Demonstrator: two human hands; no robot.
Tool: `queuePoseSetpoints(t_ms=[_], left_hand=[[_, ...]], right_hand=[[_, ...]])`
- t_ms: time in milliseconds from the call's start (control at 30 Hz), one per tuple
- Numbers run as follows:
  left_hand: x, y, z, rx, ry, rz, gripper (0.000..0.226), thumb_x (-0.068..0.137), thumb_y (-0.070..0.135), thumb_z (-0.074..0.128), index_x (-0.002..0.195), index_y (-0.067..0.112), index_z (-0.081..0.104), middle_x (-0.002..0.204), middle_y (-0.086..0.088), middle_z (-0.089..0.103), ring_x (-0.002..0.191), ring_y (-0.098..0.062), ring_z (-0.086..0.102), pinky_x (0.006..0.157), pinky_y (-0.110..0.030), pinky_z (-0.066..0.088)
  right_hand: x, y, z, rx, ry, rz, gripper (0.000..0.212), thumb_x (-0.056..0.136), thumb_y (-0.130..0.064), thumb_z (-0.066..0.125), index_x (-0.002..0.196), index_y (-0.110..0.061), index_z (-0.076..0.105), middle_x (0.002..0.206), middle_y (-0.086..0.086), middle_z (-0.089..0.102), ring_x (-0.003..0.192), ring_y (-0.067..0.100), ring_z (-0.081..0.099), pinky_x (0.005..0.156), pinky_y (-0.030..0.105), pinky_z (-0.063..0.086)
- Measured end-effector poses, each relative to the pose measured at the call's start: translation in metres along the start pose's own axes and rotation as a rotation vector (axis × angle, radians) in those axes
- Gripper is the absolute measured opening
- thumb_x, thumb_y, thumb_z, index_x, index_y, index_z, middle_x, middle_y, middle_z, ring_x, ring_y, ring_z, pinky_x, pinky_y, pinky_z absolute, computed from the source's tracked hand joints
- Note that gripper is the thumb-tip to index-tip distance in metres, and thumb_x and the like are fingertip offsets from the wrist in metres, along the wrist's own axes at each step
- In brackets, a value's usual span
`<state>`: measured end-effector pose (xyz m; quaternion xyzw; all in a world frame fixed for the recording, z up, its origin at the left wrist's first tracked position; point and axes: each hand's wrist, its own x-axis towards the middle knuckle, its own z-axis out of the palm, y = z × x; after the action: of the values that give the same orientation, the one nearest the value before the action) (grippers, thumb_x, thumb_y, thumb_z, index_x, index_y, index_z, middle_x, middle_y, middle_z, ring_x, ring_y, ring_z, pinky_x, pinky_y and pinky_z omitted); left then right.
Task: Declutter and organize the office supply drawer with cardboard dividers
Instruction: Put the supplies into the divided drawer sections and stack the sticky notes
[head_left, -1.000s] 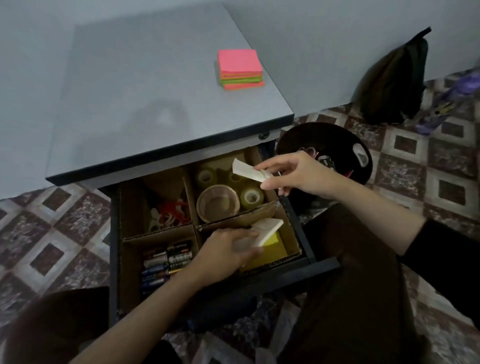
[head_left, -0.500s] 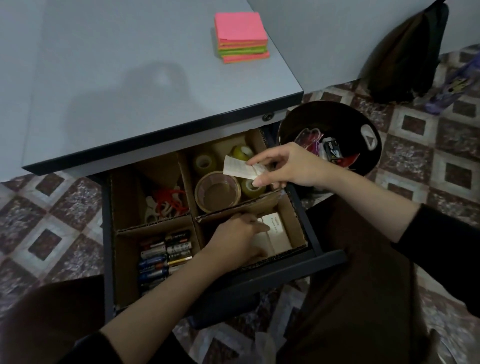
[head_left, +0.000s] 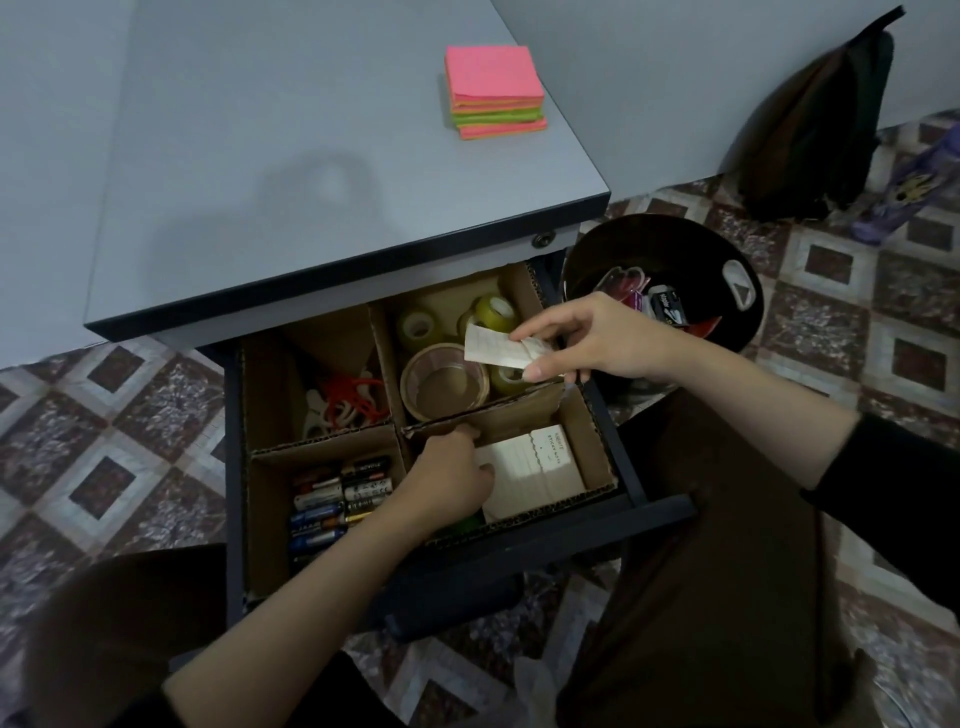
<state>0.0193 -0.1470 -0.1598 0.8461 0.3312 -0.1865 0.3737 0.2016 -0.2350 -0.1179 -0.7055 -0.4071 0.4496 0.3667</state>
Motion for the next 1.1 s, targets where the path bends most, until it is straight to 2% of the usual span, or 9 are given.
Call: queuePoseSetpoints(t_ms=[233,333,433,500,567,633,767,867,1100], left_hand=[[-0.003,0.001,0.005,-0.101,-0.017,-0.032,0.048,0.092,0.011,0.045,0.139,0.015,0.034,0.113,-0.008,0.058,0.090,-0.017,0.056,0.072,-0.025,0.047],[-0.010,-0.002,-0.016,-0.100,-0.083,0.000,0.034,0.094,0.015,0.047,0.127,0.019,0.051,0.117,-0.003,0.058,0.098,-0.015,0.058,0.078,-0.025,0.051],[-0.021,-0.005,-0.048,-0.292,-0.158,0.001,0.021,0.095,0.021,0.050,0.115,0.021,0.058,0.104,0.004,0.060,0.093,-0.010,0.062,0.068,-0.023,0.056],[-0.023,-0.011,-0.065,-0.287,-0.016,0.090,0.019,0.094,0.022,0.049,0.110,0.025,0.058,0.099,0.008,0.061,0.089,-0.005,0.061,0.066,-0.019,0.053],[-0.016,-0.022,-0.072,-0.204,0.247,0.201,0.016,0.093,0.022,0.050,0.105,0.027,0.060,0.097,0.012,0.061,0.085,0.000,0.058,0.066,-0.013,0.046],[-0.005,-0.032,-0.070,-0.089,0.407,0.289,0.016,0.092,0.021,0.053,0.106,0.024,0.062,0.099,0.011,0.060,0.088,0.000,0.055,0.071,-0.011,0.040],[0.017,-0.047,-0.054,0.157,0.449,0.383,0.025,0.091,0.022,0.056,0.114,0.016,0.063,0.119,0.000,0.060,0.113,-0.017,0.050,0.095,-0.033,0.040],[0.023,-0.050,-0.045,0.244,0.430,0.396,0.034,0.092,0.030,0.050,0.121,0.016,0.059,0.129,-0.002,0.055,0.122,-0.020,0.045,0.102,-0.046,0.036],[0.027,-0.054,-0.036,0.229,0.428,0.424,0.051,0.089,0.039,0.030,0.119,0.010,0.061,0.124,-0.005,0.058,0.118,-0.020,0.044,0.095,-0.042,0.042]], right_hand=[[-0.020,-0.002,-0.010,-0.133,-0.120,0.064,0.054,0.057,-0.041,0.075,0.109,-0.030,0.067,0.102,-0.003,0.068,0.053,0.008,0.053,0.047,0.012,0.041],[-0.030,-0.014,-0.021,-0.203,-0.174,0.097,0.049,0.065,-0.030,0.076,0.113,-0.023,0.068,0.081,-0.014,0.070,0.049,0.008,0.048,0.046,0.010,0.038],[-0.033,-0.027,-0.026,-0.304,-0.268,0.121,0.040,0.071,-0.025,0.076,0.110,-0.023,0.067,0.057,-0.023,0.062,0.042,0.001,0.044,0.045,0.009,0.035],[-0.030,-0.029,-0.017,-0.457,-0.316,0.134,0.043,0.070,-0.035,0.077,0.111,-0.026,0.067,0.070,-0.022,0.064,0.049,-0.004,0.051,0.055,0.009,0.042],[-0.024,-0.020,0.000,-0.687,-0.315,0.115,0.056,0.065,-0.054,0.076,0.115,-0.031,0.064,0.109,-0.013,0.063,0.089,-0.005,0.058,0.085,0.024,0.049],[-0.020,-0.012,0.021,-0.856,-0.330,0.105,0.069,0.063,-0.064,0.071,0.122,-0.032,0.058,0.123,-0.007,0.058,0.114,0.012,0.050,0.096,0.033,0.044],[-0.016,-0.010,0.043,-1.059,-0.356,0.123,0.055,0.082,-0.059,0.056,0.129,-0.031,0.053,0.123,-0.002,0.056,0.114,0.018,0.050,0.078,0.025,0.037],[-0.015,-0.014,0.048,-1.051,-0.384,0.111,0.035,0.093,-0.041,0.051,0.126,-0.031,0.057,0.126,-0.001,0.056,0.116,0.020,0.050,0.082,0.026,0.038],[-0.009,-0.012,0.070,-1.289,-0.396,0.063,0.046,0.086,-0.023,0.064,0.130,-0.021,0.052,0.120,0.007,0.057,0.109,0.026,0.055,0.076,0.030,0.041]])
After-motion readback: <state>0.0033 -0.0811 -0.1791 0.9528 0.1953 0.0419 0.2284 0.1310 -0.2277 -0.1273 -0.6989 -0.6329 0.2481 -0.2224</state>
